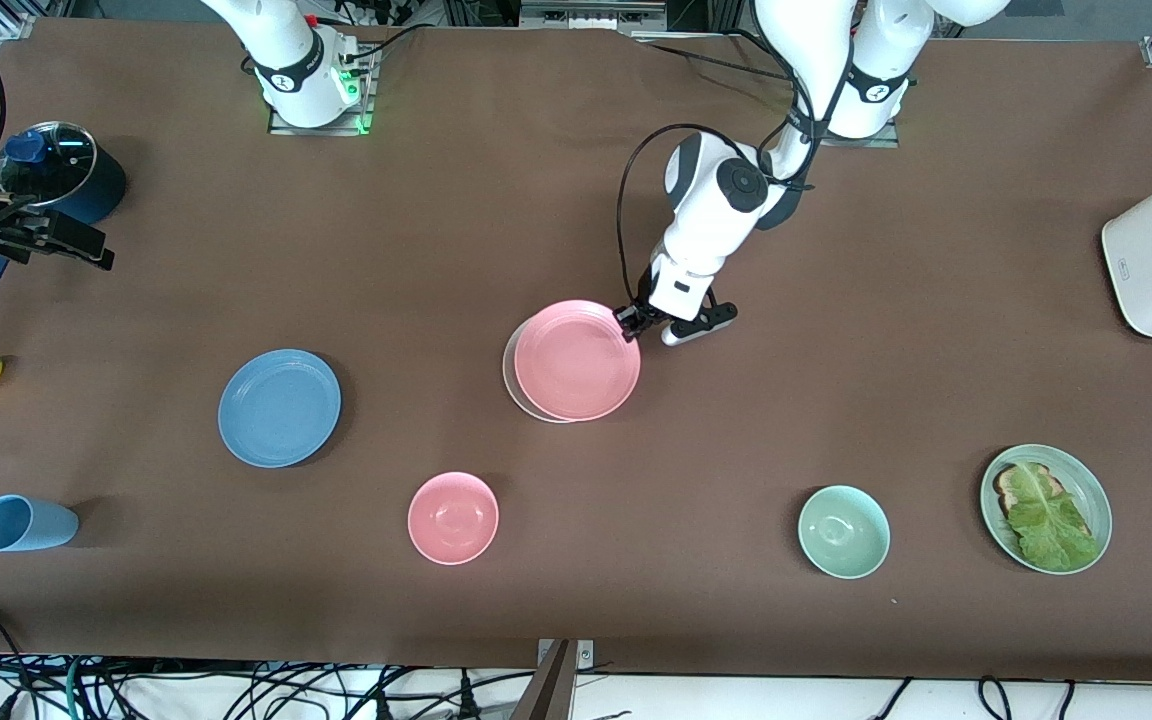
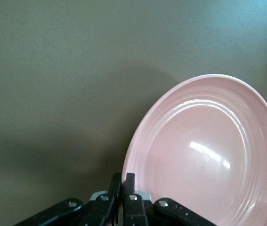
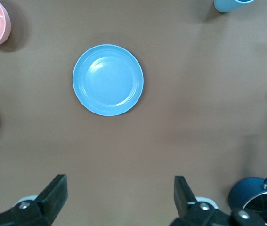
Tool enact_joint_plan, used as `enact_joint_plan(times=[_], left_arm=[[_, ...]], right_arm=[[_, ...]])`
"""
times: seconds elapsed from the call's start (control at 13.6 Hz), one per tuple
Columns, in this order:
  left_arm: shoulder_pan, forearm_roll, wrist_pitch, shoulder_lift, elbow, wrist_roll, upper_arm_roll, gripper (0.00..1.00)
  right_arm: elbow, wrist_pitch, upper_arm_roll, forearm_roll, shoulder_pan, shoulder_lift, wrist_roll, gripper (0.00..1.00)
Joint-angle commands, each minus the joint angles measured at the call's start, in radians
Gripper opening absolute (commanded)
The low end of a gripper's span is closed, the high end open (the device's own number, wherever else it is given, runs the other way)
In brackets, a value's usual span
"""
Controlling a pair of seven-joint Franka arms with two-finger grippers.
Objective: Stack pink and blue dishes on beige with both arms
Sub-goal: 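Release the pink plate and raise the left gripper away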
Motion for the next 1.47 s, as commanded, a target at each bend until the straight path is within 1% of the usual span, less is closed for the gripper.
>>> enact_joint_plan(times=[0.0, 0.15, 0.22, 0.37, 0.59, 0.73, 0.81, 0.88, 1.03, 1.1, 1.25, 1.32, 1.4], left_arm=[[-0.053, -0.02, 0.013, 0.036, 0.024, -0.033, 0.04, 0.0], [-0.104, -0.02, 0.013, 0.059, 0.044, -0.059, 0.083, 0.0], [-0.118, -0.019, 0.013, 0.071, 0.061, -0.08, 0.092, 0.0], [-0.131, -0.019, 0.013, 0.1, 0.092, -0.114, 0.098, 0.0], [-0.133, -0.019, 0.009, 0.103, 0.096, -0.12, 0.103, 0.0], [-0.132, -0.019, 0.006, 0.102, 0.096, -0.12, 0.106, 0.14], [-0.132, -0.019, 0.004, 0.103, 0.096, -0.12, 0.106, 0.29], [-0.132, -0.019, 0.002, 0.102, 0.096, -0.119, 0.111, 0.38], [-0.132, -0.017, 0.002, 0.097, 0.096, -0.12, 0.114, 0.42], [-0.132, -0.016, 0.001, 0.094, 0.095, -0.12, 0.115, 0.5], [-0.132, -0.016, -0.016, 0.091, 0.095, -0.12, 0.122, 0.71], [-0.132, -0.016, -0.027, 0.077, 0.09, -0.12, 0.131, 0.79], [-0.132, -0.014, -0.066, 0.058, 0.09, -0.119, 0.152, 0.94]], right_arm=[[0.013, -0.02, 0.003, 0.002, -0.005, -0.009, -0.016, 1.0], [0.013, -0.026, 0.004, 0.002, -0.005, -0.013, -0.013, 1.0], [0.013, -0.026, 0.004, 0.002, -0.005, -0.013, -0.015, 1.0], [0.013, -0.029, 0.004, 0.002, -0.005, -0.013, -0.015, 1.0], [0.013, -0.029, 0.006, 0.002, -0.005, -0.013, -0.013, 1.0], [0.013, -0.029, 0.009, 0.002, -0.005, -0.013, -0.011, 1.0], [0.013, -0.029, 0.01, 0.002, -0.005, -0.013, -0.011, 1.0], [0.013, -0.029, 0.012, 0.0, -0.004, -0.013, -0.011, 1.0], [0.013, -0.029, 0.012, 0.002, -0.005, -0.013, -0.013, 1.0], [0.013, -0.029, 0.012, 0.002, -0.004, -0.015, -0.008, 1.0], [0.006, -0.058, 0.012, -0.006, -0.002, -0.012, -0.001, 1.0], [0.009, -0.065, 0.012, -0.01, -0.001, -0.007, -0.008, 1.0], [0.001, -0.08, 0.012, -0.012, -0.001, -0.005, -0.01, 1.0]])
